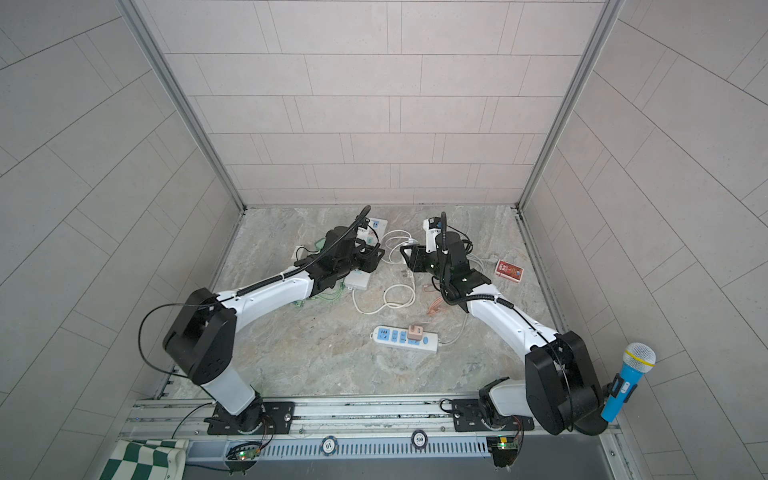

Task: Insert the plug

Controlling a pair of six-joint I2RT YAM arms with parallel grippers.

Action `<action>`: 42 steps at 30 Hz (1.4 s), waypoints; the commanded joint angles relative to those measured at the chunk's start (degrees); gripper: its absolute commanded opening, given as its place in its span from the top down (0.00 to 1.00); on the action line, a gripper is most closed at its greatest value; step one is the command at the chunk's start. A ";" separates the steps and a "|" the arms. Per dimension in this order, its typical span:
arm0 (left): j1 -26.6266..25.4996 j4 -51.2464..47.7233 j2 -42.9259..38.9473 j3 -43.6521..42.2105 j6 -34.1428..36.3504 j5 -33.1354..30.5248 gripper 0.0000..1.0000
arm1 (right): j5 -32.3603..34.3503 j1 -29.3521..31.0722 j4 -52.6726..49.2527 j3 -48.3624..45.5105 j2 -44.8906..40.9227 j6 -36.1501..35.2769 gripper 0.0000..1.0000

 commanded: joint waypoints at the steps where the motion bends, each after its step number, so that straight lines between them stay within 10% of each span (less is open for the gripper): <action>1: 0.27 1.59 -3.29 -2.84 1.07 -0.18 0.51 | 1.08 0.27 1.92 0.93 0.77 0.95 0.76; 21: -7.98 13.83 -8.75 -10.00 3.43 15.47 0.56 | 0.88 1.07 3.86 1.01 2.39 2.79 0.76; 42: -7.71 7.30 -1.40 -1.93 5.73 7.10 0.53 | -1.42 2.47 5.91 -0.57 -1.77 5.16 0.76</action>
